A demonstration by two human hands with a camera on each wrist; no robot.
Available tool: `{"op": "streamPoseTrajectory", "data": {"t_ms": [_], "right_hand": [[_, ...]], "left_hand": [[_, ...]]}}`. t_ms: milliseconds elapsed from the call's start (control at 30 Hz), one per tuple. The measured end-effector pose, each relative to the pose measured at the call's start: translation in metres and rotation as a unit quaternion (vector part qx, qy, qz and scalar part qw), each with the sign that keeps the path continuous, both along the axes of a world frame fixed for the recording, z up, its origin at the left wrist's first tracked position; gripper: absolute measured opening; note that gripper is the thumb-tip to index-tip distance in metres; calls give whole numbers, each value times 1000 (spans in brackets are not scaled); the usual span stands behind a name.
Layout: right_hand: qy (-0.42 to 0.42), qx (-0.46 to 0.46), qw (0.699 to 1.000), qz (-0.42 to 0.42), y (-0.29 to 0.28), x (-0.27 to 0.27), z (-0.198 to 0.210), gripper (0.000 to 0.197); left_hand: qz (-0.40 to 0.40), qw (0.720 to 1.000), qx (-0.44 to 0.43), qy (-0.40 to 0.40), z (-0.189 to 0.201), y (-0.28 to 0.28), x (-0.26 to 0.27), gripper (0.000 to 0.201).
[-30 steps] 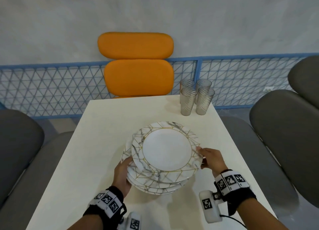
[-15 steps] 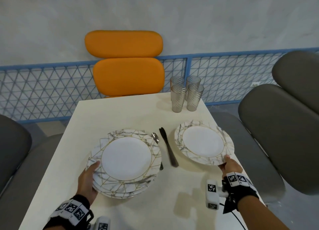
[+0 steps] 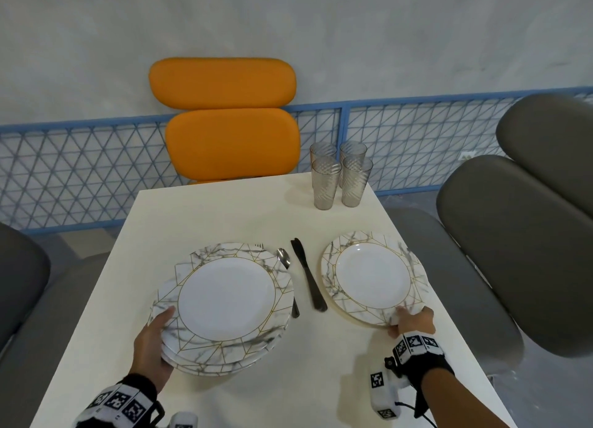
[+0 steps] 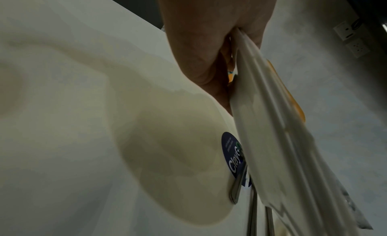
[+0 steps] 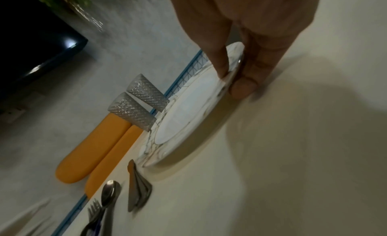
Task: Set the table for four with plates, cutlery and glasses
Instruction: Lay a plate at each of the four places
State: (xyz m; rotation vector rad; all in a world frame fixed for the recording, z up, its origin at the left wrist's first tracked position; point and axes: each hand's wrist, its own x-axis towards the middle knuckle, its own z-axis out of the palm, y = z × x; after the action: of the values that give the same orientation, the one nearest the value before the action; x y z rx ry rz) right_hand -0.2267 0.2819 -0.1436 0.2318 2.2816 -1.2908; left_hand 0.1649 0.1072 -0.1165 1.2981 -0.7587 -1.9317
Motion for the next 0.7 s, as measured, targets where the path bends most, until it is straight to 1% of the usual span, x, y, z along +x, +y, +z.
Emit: {"op": "streamPoseTrajectory", "data": {"t_ms": [33,100,200,267,333,400,433,500,567,633,700], "right_hand": [[1,4,1000,5,-1,1,-1,55],[7,12,1000,16,0,-1,-6,56],[7,22,999,29,-1,-3,-10,54],[4,23,999,43,0,-3,-12,53],[2,18,999,42,0,-4,-16,53],[3,14,999,37,0,-4,-19,53],[4,11,999,33,0,-4,-19,55],[13,4,1000,20,0,-1,-15,67],[35,-5,999,-20,2,2,-8,76],[73,-27,996,-36,0,7,2,69],[114,-47,992,2,-9,17,14,56]], "left_hand": [[11,1000,5,-2,-3,-1,0,58],[17,1000,4,0,-5,-1,-2,51],[13,1000,5,-4,-1,2,-8,48],[18,1000,3,-13,-2,1,-10,50],[20,1000,4,-19,-4,0,-12,52],[22,1000,2,-16,-5,0,-14,48],[24,1000,1,-12,-5,-1,-15,46],[30,1000,-2,-7,-2,0,-19,43],[32,999,-1,-5,0,0,-22,42],[37,999,-4,-4,0,1,-26,42],[45,999,-1,-1,1,-1,-30,42]]}}
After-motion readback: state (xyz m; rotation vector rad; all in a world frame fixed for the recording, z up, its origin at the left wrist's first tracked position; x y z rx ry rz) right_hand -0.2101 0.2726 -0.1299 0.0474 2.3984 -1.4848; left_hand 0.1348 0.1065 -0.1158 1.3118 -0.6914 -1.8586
